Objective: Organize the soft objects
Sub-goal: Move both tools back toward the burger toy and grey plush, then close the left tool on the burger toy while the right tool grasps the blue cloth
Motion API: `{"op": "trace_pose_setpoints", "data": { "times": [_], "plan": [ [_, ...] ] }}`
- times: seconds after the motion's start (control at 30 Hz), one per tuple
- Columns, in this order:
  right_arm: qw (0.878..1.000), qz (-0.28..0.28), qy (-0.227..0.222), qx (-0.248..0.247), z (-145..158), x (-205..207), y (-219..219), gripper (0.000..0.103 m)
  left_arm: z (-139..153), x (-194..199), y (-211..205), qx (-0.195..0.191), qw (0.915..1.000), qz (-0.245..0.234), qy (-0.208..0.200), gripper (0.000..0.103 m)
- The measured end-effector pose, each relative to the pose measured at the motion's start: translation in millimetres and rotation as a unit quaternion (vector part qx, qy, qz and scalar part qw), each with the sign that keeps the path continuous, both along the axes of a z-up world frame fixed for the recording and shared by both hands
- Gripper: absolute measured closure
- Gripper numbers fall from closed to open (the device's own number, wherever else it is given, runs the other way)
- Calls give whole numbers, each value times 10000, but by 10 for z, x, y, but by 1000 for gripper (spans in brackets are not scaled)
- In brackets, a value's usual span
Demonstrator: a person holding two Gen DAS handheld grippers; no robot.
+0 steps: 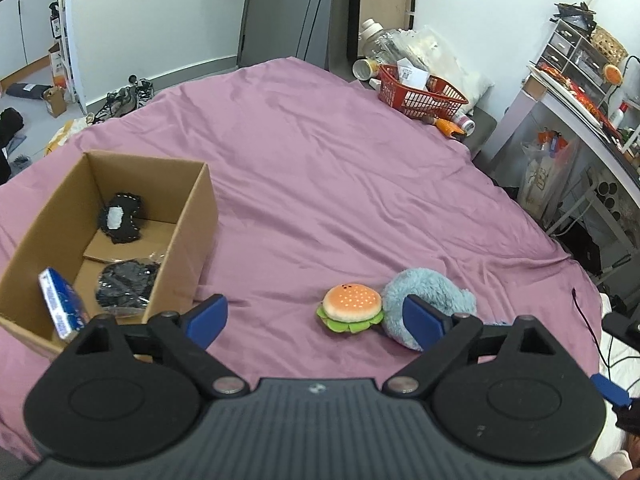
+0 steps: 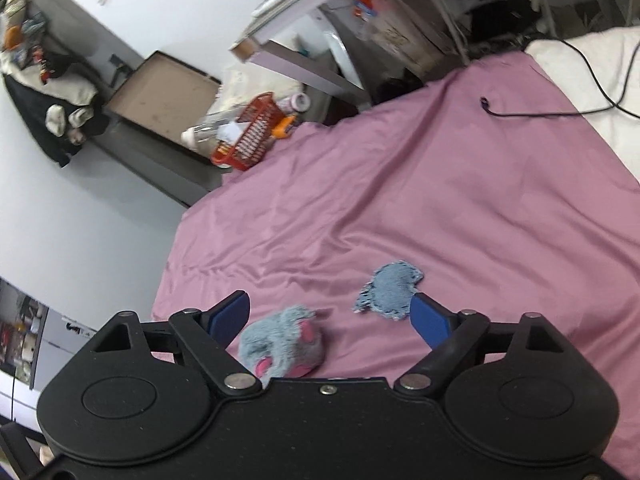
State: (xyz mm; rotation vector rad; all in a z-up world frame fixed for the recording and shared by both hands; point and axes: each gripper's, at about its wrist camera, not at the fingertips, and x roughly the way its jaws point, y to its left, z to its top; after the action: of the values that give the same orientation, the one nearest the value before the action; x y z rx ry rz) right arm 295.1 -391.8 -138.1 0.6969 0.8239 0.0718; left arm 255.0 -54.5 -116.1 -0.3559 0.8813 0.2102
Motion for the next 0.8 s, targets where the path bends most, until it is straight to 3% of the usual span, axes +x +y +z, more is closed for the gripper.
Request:
{"op": "trace_pose_setpoints", "data": {
  "times": [0.2,0.43,0.67,0.8],
  "plan": [
    [9991,-106,373,164,-239,162,-23,30,-248,189,43,-297,9993,191,129,16],
    [9975,-132,684,97,-417,400,56,36,-539,413,65,-674,9964,352,371,27],
    [9952,-190,950,167,-601,541,70,41,-813,626,77,-944,9924,453,643,27],
    [9915,-357,1162,456,-753,596,2,44,-934,715,51,-1110,9899,479,741,27]
  ]
}}
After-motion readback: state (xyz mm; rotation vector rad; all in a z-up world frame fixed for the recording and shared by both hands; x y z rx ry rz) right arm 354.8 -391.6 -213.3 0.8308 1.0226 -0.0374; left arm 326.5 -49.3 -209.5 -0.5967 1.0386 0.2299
